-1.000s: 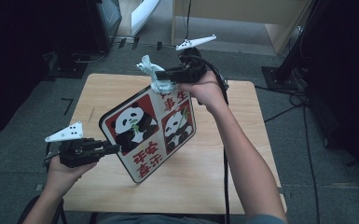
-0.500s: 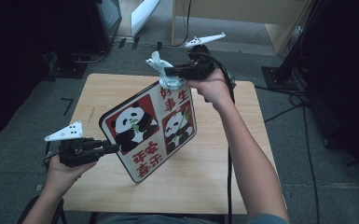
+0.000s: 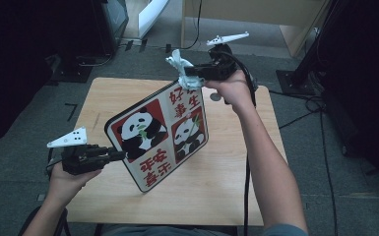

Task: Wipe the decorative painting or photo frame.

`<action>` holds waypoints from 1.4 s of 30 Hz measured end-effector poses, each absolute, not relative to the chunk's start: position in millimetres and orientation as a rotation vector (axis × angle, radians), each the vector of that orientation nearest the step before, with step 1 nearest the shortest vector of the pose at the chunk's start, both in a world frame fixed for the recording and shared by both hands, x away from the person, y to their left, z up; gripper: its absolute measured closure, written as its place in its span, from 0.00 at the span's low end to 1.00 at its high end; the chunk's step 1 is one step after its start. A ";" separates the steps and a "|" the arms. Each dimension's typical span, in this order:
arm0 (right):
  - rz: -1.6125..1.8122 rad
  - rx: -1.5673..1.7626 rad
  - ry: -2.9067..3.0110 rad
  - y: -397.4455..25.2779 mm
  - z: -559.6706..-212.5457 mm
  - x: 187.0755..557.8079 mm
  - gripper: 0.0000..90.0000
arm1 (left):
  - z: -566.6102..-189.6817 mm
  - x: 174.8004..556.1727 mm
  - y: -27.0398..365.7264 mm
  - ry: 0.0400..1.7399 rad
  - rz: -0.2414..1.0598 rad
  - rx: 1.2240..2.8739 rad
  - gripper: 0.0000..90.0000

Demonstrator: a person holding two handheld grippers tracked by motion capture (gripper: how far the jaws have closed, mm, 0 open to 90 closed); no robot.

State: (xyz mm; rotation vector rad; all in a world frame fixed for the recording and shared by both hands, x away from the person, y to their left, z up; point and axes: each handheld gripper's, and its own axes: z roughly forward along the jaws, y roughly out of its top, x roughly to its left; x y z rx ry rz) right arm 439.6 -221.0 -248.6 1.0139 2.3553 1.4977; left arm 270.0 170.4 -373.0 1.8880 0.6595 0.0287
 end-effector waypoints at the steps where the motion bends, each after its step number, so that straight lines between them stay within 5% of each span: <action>1: 1.496 1.014 2.352 -221.8 -248.6 439.9 0.87 | -373.0 270.2 170.4 0.660 0.029 1.888 0.85; 42: 1.460 1.173 2.304 -267.3 -280.4 449.5 0.88 | -373.5 272.7 171.1 0.654 0.023 1.886 0.85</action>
